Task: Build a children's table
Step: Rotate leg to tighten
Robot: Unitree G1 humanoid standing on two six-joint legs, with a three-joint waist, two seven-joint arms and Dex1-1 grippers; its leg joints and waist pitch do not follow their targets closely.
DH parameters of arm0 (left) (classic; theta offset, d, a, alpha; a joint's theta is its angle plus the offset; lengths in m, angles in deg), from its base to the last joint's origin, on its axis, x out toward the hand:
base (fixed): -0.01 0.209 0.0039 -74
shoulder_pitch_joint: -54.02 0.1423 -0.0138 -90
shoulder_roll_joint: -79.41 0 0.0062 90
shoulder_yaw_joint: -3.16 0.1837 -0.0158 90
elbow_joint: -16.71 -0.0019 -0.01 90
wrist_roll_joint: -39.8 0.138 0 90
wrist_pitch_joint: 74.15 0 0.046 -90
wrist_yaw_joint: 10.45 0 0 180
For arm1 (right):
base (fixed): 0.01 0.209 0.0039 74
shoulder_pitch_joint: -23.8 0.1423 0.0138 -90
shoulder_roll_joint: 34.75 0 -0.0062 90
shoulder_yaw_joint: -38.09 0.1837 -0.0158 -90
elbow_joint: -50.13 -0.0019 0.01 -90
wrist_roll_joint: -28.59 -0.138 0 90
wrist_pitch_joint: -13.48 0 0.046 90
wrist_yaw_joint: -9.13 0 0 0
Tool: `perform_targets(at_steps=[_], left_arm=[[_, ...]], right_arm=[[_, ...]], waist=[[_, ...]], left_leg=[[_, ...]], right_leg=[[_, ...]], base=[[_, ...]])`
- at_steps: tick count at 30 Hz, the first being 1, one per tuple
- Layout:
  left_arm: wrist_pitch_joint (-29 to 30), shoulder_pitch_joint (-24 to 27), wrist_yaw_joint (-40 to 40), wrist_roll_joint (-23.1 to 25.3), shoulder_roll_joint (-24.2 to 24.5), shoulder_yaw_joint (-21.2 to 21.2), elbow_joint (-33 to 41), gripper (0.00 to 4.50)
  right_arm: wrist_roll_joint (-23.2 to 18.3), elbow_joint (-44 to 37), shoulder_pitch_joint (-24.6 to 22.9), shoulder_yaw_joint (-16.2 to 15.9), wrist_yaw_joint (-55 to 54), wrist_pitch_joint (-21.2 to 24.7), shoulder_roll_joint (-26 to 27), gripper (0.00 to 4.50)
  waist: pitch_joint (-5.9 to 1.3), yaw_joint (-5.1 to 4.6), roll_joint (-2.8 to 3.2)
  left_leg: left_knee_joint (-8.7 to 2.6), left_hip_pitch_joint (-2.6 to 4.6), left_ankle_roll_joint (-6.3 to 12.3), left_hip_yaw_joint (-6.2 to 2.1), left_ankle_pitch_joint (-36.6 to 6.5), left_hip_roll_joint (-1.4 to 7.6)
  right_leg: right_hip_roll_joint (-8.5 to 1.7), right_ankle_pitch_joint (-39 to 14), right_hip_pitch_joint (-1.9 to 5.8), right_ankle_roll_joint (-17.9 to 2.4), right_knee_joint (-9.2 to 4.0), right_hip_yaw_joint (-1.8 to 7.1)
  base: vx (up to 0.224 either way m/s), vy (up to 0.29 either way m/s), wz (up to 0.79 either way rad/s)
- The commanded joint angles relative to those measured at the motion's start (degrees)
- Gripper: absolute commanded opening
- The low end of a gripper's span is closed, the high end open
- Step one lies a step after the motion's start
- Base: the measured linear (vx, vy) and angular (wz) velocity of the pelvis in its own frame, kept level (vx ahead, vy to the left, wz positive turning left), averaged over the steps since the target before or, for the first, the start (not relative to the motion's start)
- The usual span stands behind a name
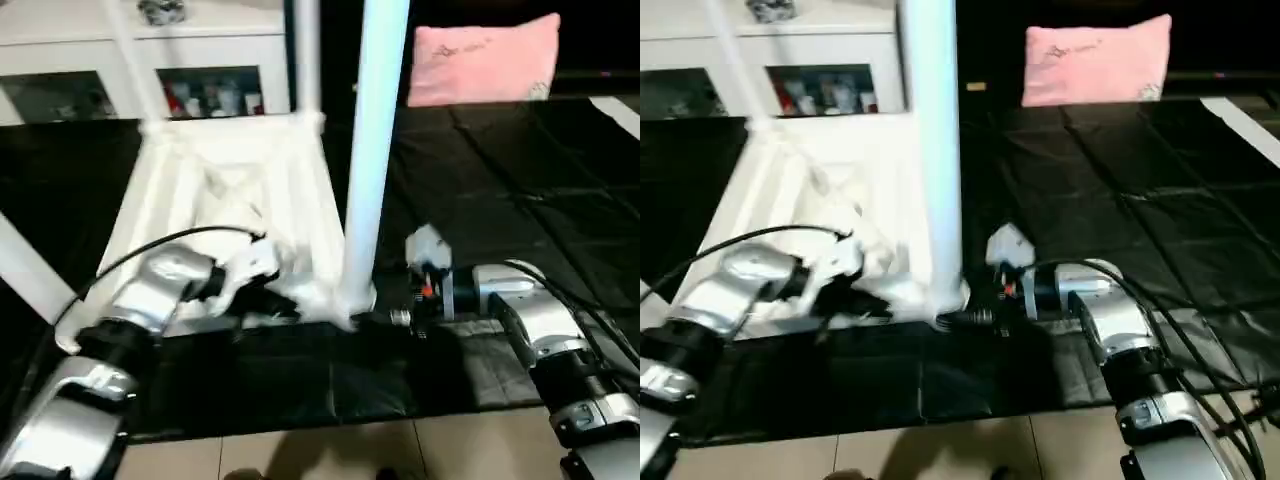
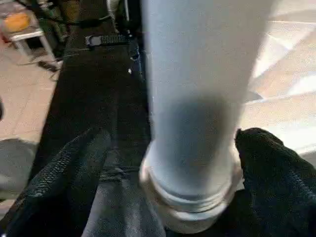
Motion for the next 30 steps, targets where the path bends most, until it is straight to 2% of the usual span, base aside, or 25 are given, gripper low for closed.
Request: perform_targets(at_steps=[1,4,5,10,19,30], left_arm=[[-1.77,-0.6,4.67,-1.41,-0.62,1.89,3.56,0.0],[-1.87,-0.5,5.13,-1.39,-0.61,2.01,3.77,0.0],[-1.97,-0.45,5.55,-1.3,-0.64,2.06,3.83,0.0],[-2.32,-0.51,6.12,-1.31,-0.53,2.3,3.57,0.0],[-2.79,-0.3,6.6,-1.02,-0.41,2.58,3.27,0.0],[-2.79,-0.3,6.6,-1.02,-0.41,2.58,3.27,0.0]], right_arm=[[0.24,0.66,1.04,-0.98,2.09,-0.57,-0.55,3.89],[0.17,0.68,1.11,-1.28,3.03,-0.3,-0.6,3.58],[0.1,0.69,1.15,-1.47,3.78,-0.16,-0.59,3.46],[-0.34,0.33,0.98,-2.1,5.85,0.67,-0.74,3.04],[-0.79,-0.13,0.39,-2.79,7.55,1.35,-1.02,2.21],[-0.79,-0.13,0.39,-2.79,7.55,1.35,-1.02,2.08]], waist=[[-4.49,-0.25,-0.75],[-4.64,0.07,-0.81],[-4.64,0.11,-1.11],[-4.69,0.22,-1.06],[-4.66,0.22,-1.06],[-4.68,0.21,-1.1]], left_leg=[[-4.0,-0.04,4.77,1.61,-9.44,0.06],[-4.01,-0.15,4.48,1.58,-8.74,0.1],[-3.99,-0.23,4.56,1.62,-8.52,0.06],[-3.91,-0.46,4.64,1.61,-7.97,-0.05],[-3.88,-0.41,4.23,1.63,-8.0,-0.1],[-3.91,-0.32,4.11,1.63,-8.55,-0.11]], right_leg=[[-1.51,-20.75,4.46,-9.03,-3.3,2.99],[-1.48,-19.66,4.61,-9.03,-3.05,3.08],[-1.42,-19.22,4.64,-9.11,-3.01,3.1],[-1.45,-19.79,4.81,-8.63,-3.06,3.06],[-1.23,-21.1,4.74,-7.79,-3.27,2.97],[-1.18,-21.6,4.74,-7.62,-3.39,2.93]], base=[[0.0,0.0,0.0],[0.0,0.0,0.0],[0.0,0.0,0.0],[0.0,0.0,0.0],[0.0,0.0,0.0],[0.0,0.0,0.0]])
